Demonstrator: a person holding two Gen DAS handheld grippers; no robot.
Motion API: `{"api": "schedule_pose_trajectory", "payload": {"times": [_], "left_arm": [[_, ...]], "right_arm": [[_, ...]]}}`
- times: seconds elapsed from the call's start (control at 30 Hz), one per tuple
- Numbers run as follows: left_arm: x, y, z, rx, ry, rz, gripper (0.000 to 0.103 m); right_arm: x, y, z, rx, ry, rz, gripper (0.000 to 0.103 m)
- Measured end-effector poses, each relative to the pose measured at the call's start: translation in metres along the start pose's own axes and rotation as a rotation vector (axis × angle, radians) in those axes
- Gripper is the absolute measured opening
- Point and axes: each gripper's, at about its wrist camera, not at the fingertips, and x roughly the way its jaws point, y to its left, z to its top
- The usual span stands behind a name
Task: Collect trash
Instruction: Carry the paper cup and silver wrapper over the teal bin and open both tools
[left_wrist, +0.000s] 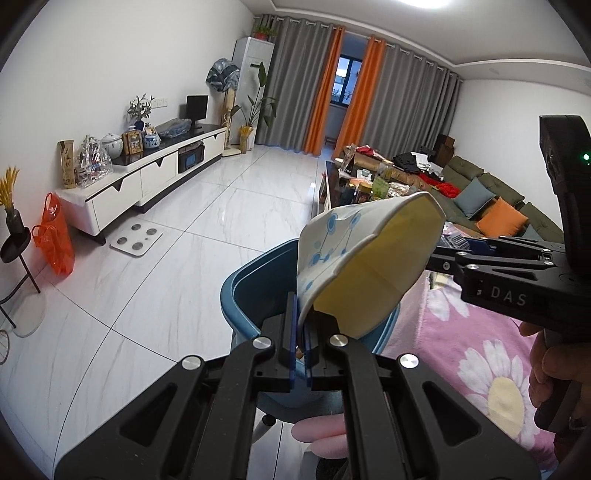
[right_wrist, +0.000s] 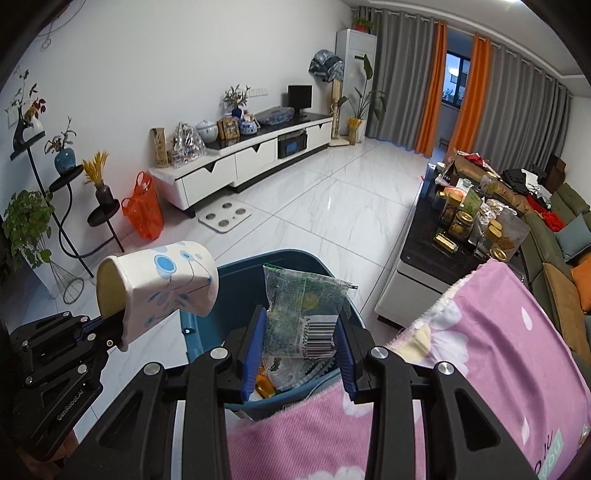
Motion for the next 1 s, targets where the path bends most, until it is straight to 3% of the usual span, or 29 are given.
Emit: {"api": "schedule_pose_trajectory", "payload": {"times": [0.4,1.0], "left_arm": [[0.068,0.009,-0.001,-0.014,0.072,0.016,0.003],[0.172,0.01,-0.015,-0.048,0.211,0.05,0.003]], "right_arm": [[0.045,-0.002,0.011,-0.015,0.079,0.026,0.034],[0.12,0.001,0.02,-0.025,0.282,0.088,0.035]]}}
